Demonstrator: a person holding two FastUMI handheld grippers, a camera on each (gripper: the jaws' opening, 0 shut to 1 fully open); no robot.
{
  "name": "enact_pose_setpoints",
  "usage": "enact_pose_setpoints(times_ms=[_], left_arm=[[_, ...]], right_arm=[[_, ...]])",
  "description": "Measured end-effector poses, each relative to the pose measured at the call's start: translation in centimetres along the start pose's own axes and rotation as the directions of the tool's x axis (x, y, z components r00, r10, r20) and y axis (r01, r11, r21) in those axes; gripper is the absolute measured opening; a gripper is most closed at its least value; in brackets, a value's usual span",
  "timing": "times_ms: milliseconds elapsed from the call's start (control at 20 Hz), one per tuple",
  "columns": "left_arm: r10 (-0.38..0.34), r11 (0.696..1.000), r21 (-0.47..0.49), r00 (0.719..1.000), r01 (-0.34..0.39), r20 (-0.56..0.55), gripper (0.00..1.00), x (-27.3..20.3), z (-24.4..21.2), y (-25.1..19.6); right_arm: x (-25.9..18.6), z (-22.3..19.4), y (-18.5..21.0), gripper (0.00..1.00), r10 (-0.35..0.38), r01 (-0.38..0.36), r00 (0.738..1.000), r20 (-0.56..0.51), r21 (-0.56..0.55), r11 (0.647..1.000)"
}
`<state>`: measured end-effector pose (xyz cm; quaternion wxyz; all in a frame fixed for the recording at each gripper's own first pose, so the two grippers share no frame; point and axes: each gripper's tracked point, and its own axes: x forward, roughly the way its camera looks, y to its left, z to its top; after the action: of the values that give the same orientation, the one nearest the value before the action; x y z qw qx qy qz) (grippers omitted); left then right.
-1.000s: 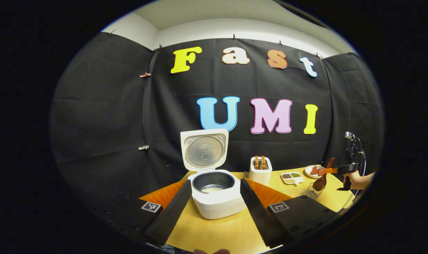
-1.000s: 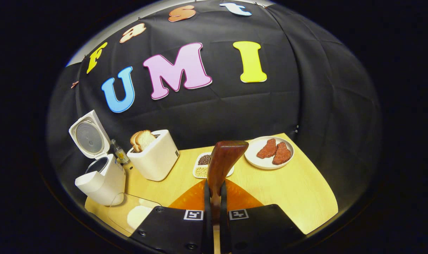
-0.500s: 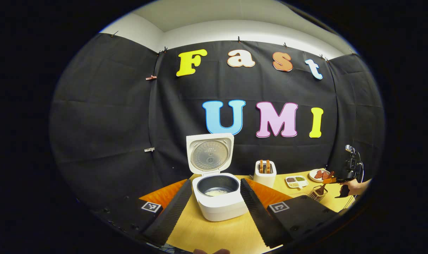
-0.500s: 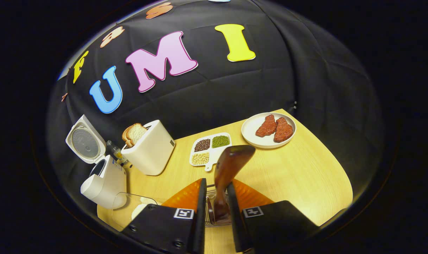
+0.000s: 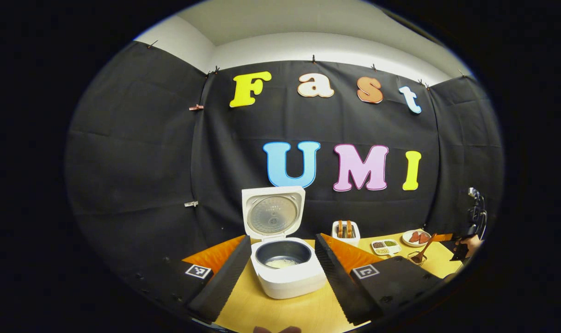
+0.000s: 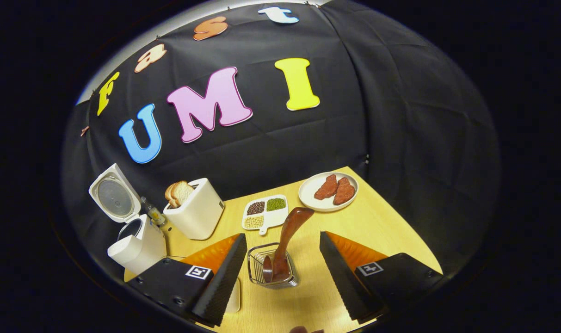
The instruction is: Close the left gripper, press the button to open the rice cooker; take a wooden spoon from the chopstick holder with the right hand, scoop a spoonful of rice and pour it into the rice cooker, then put the wooden spoon back into the chopstick holder.
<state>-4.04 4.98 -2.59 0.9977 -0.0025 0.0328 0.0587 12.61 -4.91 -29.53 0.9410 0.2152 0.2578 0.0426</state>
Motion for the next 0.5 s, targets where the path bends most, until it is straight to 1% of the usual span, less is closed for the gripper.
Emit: enact_pose_setpoints(times_ms=[150,300,400,500], left_arm=[[-0.024,0.999,-0.025,0.999,0.025,0.046,0.95,2.0,2.1,0.4],[-0.039,0.998,-0.055,0.996,0.044,0.086,0.95,5.3,4.5,1.4],[-0.039,0.998,-0.052,0.993,0.046,0.114,0.95,7.6,6.3,2.2],[-0.034,0.998,-0.048,0.992,0.040,0.118,0.95,10.0,7.5,3.1]], right_arm=[[-3.9,1.1,0.5,0.98,-0.012,0.015,0.999,0.047,-0.064,0.998],[-7.3,1.5,2.1,0.98,0.006,-0.001,0.998,0.062,-0.071,0.998],[-9.3,1.3,2.8,0.98,0.004,0.002,0.998,0.068,-0.087,0.996],[-11.1,2.3,3.9,0.98,0.004,0.009,0.995,0.104,-0.119,0.993]])
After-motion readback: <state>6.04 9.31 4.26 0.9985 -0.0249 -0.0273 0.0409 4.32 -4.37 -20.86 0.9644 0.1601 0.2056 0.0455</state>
